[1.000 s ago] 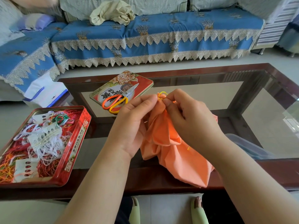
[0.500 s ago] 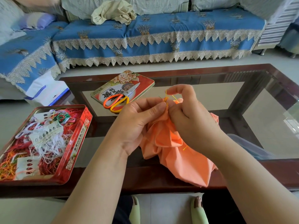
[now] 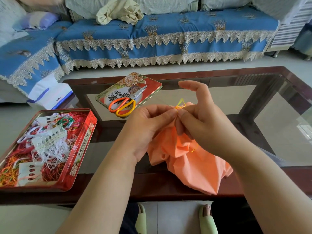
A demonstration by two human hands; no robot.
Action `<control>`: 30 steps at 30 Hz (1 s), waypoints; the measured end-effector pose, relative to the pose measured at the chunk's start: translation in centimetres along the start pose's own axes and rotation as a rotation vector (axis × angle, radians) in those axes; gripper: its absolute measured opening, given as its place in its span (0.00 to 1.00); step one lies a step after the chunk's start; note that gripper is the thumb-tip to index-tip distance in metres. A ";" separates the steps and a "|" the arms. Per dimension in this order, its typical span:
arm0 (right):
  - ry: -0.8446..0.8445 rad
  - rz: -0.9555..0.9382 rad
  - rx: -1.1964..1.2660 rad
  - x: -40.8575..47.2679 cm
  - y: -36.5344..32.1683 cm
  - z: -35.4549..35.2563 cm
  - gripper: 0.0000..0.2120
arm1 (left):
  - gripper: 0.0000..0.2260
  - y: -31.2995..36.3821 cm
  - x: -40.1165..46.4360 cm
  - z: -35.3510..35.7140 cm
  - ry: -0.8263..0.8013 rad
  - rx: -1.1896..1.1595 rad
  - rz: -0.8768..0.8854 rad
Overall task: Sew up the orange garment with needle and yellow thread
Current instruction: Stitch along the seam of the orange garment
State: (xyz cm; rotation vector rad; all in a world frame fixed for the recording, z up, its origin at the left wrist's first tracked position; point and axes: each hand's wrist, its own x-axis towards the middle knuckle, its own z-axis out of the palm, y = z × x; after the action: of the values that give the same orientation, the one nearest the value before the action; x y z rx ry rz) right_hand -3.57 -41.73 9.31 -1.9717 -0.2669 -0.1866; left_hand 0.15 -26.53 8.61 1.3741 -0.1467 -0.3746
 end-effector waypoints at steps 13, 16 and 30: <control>0.146 -0.030 -0.431 0.6 1.5 -0.4 0.09 | 0.04 -0.5 -0.6 0.4 0.030 0.775 0.256; 0.195 -0.035 -0.342 0.8 1.6 -0.4 0.07 | 0.06 -0.4 -0.5 0.3 -0.018 0.696 0.188; 0.406 0.402 1.142 2.4 3.1 -2.9 0.13 | 0.20 0.3 -0.6 -1.6 -0.482 0.384 -0.104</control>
State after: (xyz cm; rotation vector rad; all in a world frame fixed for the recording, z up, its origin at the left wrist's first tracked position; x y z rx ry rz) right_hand -0.50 -45.37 8.40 -0.7913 0.2595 -0.1215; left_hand 0.12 -24.83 8.67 1.6513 -0.5696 -0.7936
